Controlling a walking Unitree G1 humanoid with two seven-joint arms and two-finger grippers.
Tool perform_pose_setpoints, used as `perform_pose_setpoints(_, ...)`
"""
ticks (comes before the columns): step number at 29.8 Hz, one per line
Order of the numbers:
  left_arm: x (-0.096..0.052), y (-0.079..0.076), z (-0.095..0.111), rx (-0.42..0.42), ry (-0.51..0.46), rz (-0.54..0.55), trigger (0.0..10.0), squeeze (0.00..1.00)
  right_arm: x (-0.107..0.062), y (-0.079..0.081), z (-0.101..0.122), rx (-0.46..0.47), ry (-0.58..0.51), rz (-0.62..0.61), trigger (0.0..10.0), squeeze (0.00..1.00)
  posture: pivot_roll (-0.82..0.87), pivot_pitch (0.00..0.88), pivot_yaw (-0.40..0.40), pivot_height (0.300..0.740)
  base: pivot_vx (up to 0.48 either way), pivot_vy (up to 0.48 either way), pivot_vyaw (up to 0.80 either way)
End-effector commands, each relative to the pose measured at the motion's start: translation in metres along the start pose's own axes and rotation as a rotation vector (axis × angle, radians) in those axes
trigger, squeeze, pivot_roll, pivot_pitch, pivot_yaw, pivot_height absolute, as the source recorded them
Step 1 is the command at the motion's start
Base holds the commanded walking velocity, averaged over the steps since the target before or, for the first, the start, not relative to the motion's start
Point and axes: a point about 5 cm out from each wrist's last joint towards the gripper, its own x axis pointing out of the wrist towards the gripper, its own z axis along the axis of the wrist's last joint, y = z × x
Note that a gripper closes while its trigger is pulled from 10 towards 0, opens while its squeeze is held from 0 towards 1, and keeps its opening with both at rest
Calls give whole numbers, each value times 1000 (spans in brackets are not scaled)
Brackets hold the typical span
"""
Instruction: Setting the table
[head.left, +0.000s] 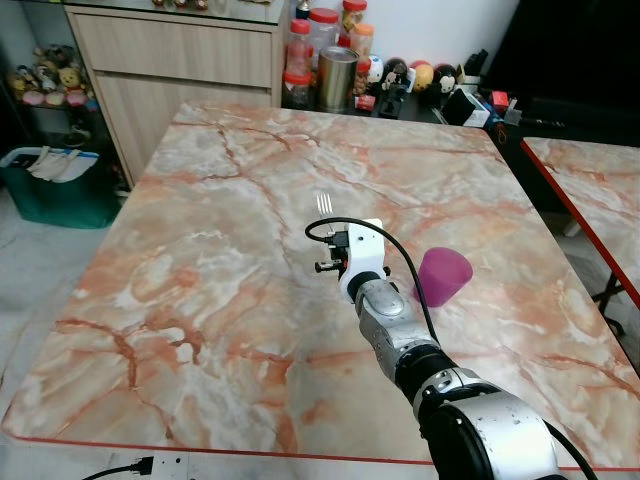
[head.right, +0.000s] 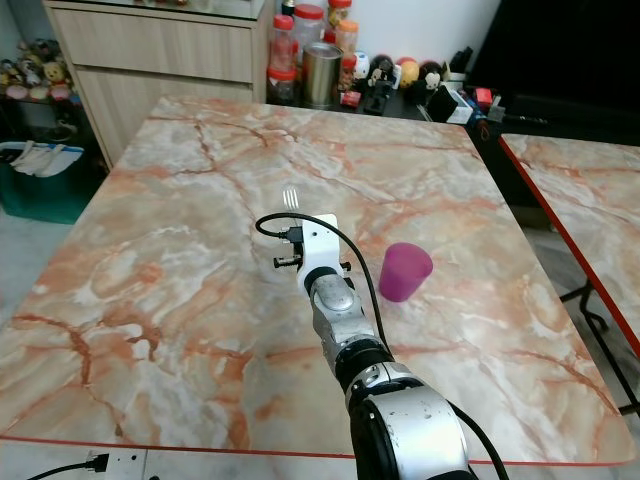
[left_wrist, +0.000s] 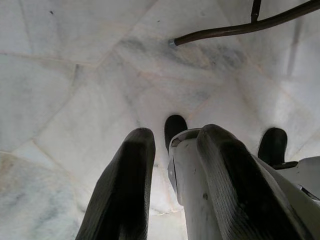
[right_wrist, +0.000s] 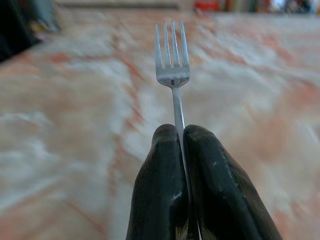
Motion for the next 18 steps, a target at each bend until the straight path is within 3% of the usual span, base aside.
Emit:
perform_pose_setpoints(1,-6,1,-25,58,122,-18,10000,0,0,6,10,-24,-77,34,10000,0,115,0,-70,740,0,0,0)
perform_pose_setpoints(6,-7,6,-32,63,162,-9,10000,0,-8,-2,8,-46,-160,38,10000,0,83,0,-26,740,0,0,0)
perform_pose_setpoints(11,-5,10,-26,82,158,-8,10000,0,-16,-23,6,-43,-222,-53,10000,0,53,0,7,740,0,0,0)
perform_pose_setpoints(18,4,14,1,138,116,-29,10000,0,-20,-17,22,-72,-347,-74,10000,0,6,0,62,740,0,0,0)
